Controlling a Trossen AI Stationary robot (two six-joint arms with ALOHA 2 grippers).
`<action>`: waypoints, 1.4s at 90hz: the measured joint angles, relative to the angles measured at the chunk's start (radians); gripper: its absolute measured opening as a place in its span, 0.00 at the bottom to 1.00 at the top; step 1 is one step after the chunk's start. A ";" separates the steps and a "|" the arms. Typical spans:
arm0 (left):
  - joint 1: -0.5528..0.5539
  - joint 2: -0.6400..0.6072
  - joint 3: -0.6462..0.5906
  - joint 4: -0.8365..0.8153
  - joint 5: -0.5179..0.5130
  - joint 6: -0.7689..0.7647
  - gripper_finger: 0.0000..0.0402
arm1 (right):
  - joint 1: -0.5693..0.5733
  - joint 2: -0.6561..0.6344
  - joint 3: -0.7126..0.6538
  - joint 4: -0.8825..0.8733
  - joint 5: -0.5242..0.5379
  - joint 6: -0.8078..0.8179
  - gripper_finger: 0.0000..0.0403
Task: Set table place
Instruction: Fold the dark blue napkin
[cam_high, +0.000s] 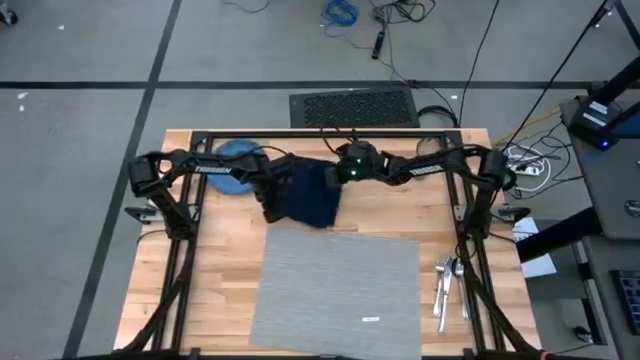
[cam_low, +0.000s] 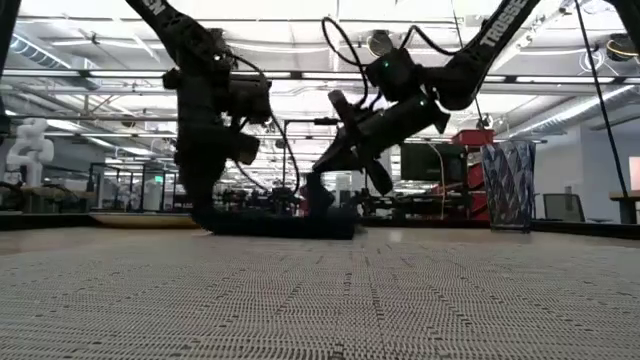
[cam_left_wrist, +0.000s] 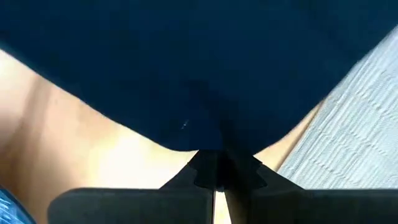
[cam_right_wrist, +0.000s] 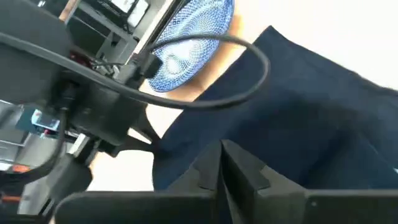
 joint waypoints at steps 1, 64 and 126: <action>0.000 0.000 -0.004 0.000 0.002 0.000 0.00 | 0.000 0.000 0.000 -0.006 0.001 0.000 0.00; 0.000 0.000 -0.015 0.103 0.023 -0.004 0.00 | -0.023 0.001 -0.001 -0.262 0.074 0.032 0.00; 0.003 -0.132 -0.010 0.099 0.007 0.031 0.00 | -0.136 0.011 -0.001 -0.361 -0.027 -0.063 0.00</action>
